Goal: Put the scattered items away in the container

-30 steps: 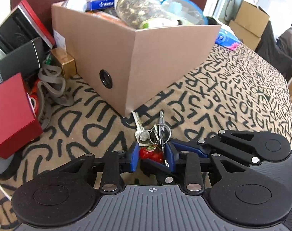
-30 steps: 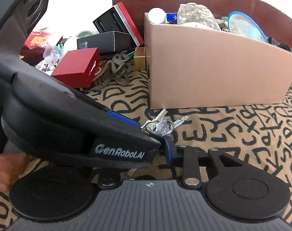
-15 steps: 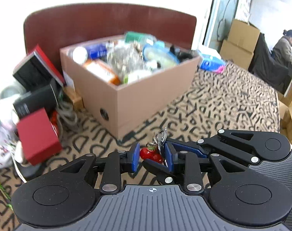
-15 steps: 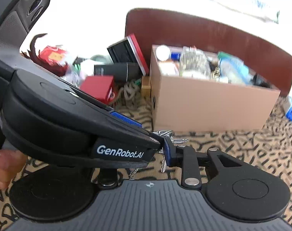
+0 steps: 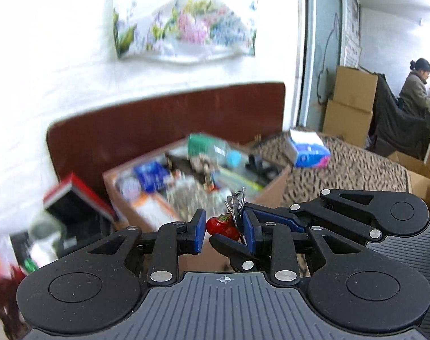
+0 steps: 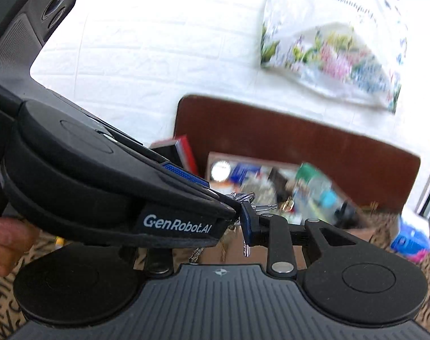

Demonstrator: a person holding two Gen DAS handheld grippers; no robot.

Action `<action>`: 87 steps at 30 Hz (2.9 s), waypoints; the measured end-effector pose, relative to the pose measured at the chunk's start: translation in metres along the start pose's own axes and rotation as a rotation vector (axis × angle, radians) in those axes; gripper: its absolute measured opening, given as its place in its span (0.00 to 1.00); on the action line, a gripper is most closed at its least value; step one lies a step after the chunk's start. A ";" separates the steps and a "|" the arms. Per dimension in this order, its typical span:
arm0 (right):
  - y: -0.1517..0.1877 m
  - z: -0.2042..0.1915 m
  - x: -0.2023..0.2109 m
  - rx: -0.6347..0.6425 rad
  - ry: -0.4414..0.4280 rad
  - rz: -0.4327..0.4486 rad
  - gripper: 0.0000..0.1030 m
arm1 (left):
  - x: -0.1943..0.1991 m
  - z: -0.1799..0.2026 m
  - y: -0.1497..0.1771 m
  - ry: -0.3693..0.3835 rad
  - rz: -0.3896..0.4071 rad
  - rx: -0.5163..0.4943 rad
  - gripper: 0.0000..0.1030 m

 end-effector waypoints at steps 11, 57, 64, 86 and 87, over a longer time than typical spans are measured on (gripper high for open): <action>-0.072 0.051 -0.054 0.057 0.022 0.054 0.34 | -0.040 -0.016 -0.090 -0.001 0.079 0.011 0.28; -0.065 0.102 -0.161 -0.032 0.078 -0.131 0.99 | -0.123 -0.104 -0.085 -0.110 0.019 0.313 1.00; -0.066 0.039 -0.090 -0.029 0.017 -0.092 1.00 | -0.045 -0.090 -0.043 -0.144 0.008 0.321 1.00; 0.017 -0.158 0.013 0.150 -0.308 -0.076 1.00 | 0.102 -0.124 0.156 -0.321 0.042 0.457 1.00; 0.022 -0.162 0.011 0.163 -0.297 -0.078 1.00 | 0.103 -0.127 0.163 -0.309 0.035 0.456 1.00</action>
Point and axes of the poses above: each gripper's, at about its wrist camera, not at the fingertips, and x roughly against the way its jaws point, z to its right, y to its underside, the point moved 9 cm from there along -x, roughly the way its jaws point, and after that the axes turned 7 degrees about y, right-handed, at the moved point
